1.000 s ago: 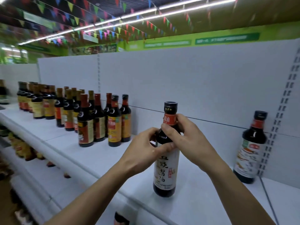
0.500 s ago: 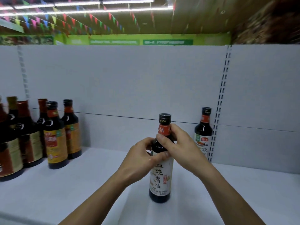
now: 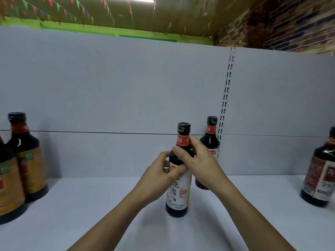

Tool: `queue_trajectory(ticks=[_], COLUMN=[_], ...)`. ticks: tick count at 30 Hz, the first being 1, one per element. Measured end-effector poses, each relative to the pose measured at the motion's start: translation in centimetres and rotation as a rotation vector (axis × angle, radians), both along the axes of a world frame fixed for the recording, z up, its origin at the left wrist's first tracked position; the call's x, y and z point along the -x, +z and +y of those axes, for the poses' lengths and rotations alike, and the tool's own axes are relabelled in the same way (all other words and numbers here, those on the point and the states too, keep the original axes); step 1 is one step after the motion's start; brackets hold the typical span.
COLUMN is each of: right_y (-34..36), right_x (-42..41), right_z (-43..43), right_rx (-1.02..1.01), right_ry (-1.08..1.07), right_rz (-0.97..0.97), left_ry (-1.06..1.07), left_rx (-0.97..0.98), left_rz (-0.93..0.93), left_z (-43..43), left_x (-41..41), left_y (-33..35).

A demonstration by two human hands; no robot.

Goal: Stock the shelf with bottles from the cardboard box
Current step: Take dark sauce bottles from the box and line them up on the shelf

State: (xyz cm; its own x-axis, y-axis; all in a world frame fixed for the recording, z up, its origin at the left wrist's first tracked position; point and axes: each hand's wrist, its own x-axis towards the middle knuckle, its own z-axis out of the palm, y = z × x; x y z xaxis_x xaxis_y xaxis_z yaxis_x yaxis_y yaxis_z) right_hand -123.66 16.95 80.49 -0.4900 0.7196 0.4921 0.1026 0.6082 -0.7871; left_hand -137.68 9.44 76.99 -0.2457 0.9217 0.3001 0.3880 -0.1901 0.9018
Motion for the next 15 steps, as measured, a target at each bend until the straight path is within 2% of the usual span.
queue_trajectory(ticks=[8, 15], right_y=[-0.2, -2.1], right_x=[0.8, 0.4], right_z=[0.9, 1.5], right_rx=[0.011, -0.041], right_ry=[-0.100, -0.197], right_rz=[0.026, 0.024], left_ry=[-0.029, 0.005], left_rx=[0.056, 0.078], left_rz=[0.094, 0.049], left_z=[1.7, 3.7], left_x=[0.0, 0.0], left_y=[-2.3, -3.0])
